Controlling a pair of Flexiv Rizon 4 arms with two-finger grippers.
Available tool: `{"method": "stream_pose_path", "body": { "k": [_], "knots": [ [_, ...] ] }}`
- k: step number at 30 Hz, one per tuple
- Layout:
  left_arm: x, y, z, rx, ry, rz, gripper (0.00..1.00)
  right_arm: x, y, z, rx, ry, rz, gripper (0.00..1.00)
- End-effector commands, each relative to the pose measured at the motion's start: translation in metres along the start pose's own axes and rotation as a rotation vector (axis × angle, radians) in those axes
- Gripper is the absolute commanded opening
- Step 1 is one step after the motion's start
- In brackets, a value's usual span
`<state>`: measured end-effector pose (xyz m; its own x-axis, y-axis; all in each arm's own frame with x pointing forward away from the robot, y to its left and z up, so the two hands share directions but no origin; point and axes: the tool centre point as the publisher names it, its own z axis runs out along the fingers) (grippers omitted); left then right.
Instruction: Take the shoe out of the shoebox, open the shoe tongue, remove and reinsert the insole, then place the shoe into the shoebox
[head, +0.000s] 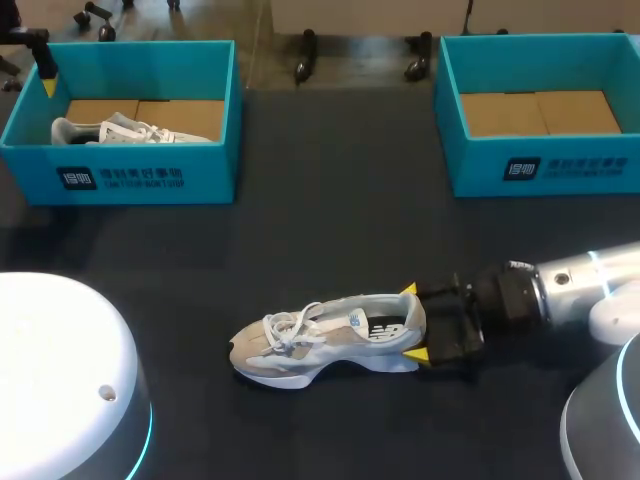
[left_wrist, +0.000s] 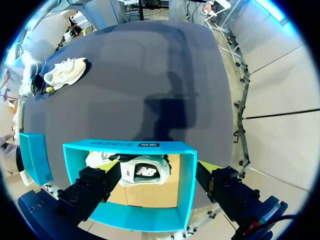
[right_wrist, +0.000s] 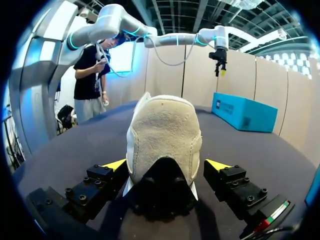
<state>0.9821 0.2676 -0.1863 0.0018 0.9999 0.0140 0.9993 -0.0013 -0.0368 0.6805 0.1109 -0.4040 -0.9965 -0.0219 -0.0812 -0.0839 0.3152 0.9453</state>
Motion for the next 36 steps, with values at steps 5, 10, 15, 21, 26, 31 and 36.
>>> {"method": "stream_pose_path", "body": {
  "k": [5, 10, 15, 21, 26, 31, 36],
  "knots": [
    [0.0, 0.0, -0.001, 0.001, 0.003, 0.001, 1.0, 0.001, -0.001, 0.005, -0.003, -0.006, 0.001, 1.0],
    [0.0, 0.0, -0.001, 0.001, 0.003, 0.001, 1.0, 0.002, 0.001, 0.01, -0.01, -0.007, 0.0, 1.0],
    [0.0, 0.0, -0.001, 0.001, 0.003, 0.001, 1.0, 0.002, 0.002, 0.016, -0.013, -0.003, -0.001, 1.0],
    [0.0, 0.0, -0.001, 0.001, 0.003, 0.001, 1.0, 0.002, 0.003, 0.02, -0.015, -0.003, 0.004, 1.0],
    [0.0, 0.0, -0.001, 0.001, 0.003, 0.001, 1.0, 0.003, 0.005, 0.025, -0.014, 0.008, 0.007, 1.0],
    [0.0, 0.0, -0.001, 0.001, 0.003, 0.001, 1.0, 0.004, 0.003, 0.028, -0.009, 0.017, 0.014, 1.0],
    [0.0, 0.0, -0.001, 0.001, 0.003, 0.001, 1.0, 0.005, 0.005, 0.03, -0.012, 0.019, 0.015, 1.0]
  ]
}}
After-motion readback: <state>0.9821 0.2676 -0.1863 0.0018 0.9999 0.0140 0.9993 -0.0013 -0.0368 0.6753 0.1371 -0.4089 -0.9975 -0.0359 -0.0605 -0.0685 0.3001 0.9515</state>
